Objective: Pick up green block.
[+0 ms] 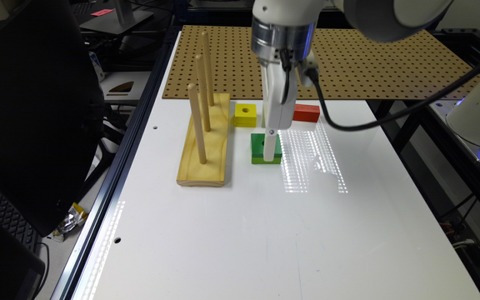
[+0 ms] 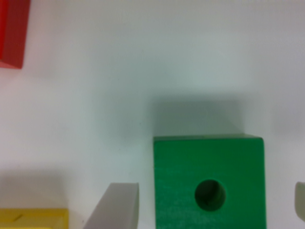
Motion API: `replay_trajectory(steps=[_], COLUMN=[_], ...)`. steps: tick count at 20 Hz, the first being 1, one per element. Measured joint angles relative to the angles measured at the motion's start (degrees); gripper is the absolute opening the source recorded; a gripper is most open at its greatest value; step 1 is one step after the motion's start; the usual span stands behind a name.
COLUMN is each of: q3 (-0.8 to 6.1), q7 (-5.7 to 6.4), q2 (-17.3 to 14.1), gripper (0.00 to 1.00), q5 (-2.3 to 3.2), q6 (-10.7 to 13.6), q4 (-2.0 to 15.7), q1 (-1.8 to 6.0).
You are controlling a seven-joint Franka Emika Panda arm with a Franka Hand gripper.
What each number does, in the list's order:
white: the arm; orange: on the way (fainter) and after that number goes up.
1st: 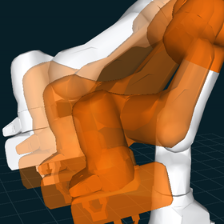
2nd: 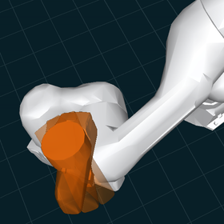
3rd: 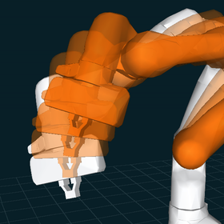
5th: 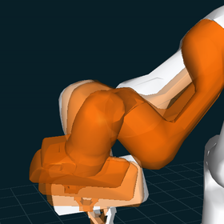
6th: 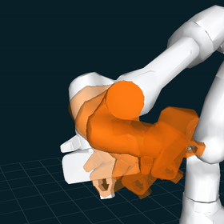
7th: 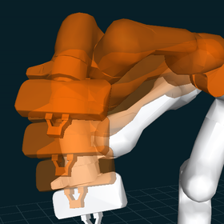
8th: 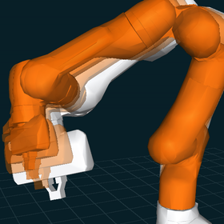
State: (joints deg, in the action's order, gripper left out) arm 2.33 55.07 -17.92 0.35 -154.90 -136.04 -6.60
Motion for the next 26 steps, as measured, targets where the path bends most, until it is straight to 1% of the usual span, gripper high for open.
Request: replay_trajectory(steps=[2, 5, 8, 10, 11, 12, 16, 17, 26], q3=[0.00, 0.00, 0.00, 0.00, 0.00, -0.04, -0.05, -0.04, 0.00], q7=[0.00, 0.00, 0.00, 0.00, 0.00, 0.06, 0.00, 0.01, 0.00], q2=[-0.94, -1.30, -1.32, -2.04, -3.13, -3.62, -3.78, -3.73, -3.64], gripper=[1.00, 1.00, 1.00, 1.00, 1.00, 1.00, 1.00, 0.00, 0.00], q5=[0.00, 0.00, 0.00, 0.00, 0.00, 0.18, 0.18, 0.18, 0.18], q6=[-0.93, -1.03, -1.03, -1.24, -2.20, -3.05, -3.10, -3.10, -3.04], q4=[0.20, 0.64, 0.68, 0.66, 0.67, 0.84, 0.96, 0.95, 0.90], q1=[0.00, 0.00, 0.00, 0.00, 0.00, -0.02, -0.01, -0.01, -0.01])
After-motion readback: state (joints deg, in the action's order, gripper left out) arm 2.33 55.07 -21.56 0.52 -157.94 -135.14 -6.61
